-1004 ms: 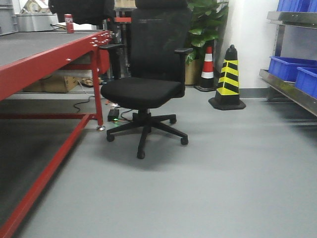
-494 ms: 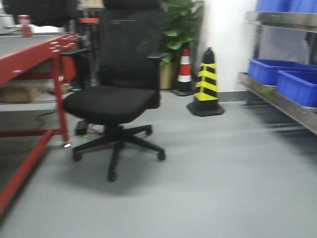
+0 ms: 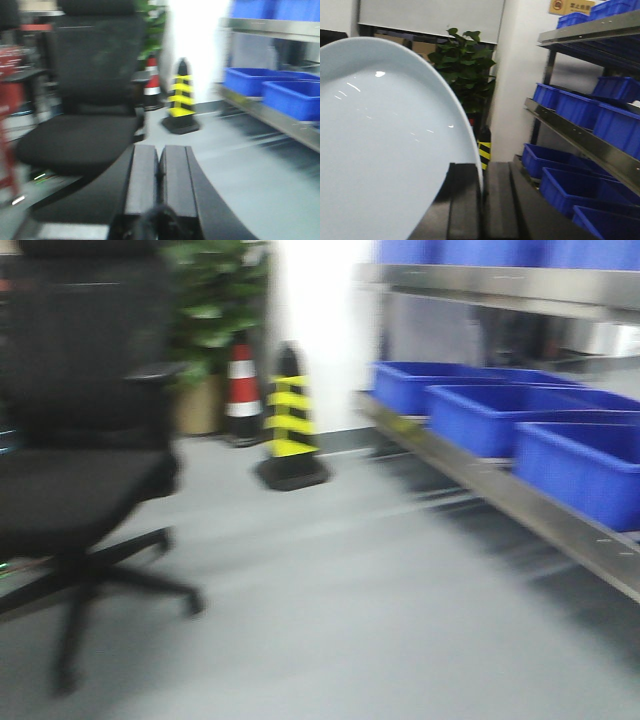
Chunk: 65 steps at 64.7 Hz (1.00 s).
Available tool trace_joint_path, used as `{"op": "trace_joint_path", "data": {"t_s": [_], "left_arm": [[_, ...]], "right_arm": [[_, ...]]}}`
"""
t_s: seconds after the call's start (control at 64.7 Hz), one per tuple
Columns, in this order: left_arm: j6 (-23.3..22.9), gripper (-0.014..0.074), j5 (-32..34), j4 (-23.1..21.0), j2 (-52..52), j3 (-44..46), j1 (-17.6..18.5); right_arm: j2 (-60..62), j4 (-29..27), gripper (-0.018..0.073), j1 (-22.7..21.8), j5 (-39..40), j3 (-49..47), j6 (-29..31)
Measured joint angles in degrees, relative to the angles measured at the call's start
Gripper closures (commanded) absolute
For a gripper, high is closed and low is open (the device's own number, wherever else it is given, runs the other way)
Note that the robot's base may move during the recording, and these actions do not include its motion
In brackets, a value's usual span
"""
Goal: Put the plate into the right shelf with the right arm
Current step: 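Drive past the chair to the steel shelf of blue bins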
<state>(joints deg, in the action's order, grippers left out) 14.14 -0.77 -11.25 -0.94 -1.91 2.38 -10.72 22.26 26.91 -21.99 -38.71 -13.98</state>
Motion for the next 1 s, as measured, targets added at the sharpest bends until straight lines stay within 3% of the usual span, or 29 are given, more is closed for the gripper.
{"op": "trace_joint_path", "data": {"t_s": [1.004], "left_arm": [[0.0,0.0643,0.0,0.0,0.0,0.0,0.0]], "right_arm": [[0.0,0.0,0.0507,0.0,0.0,0.0,0.0]]}}
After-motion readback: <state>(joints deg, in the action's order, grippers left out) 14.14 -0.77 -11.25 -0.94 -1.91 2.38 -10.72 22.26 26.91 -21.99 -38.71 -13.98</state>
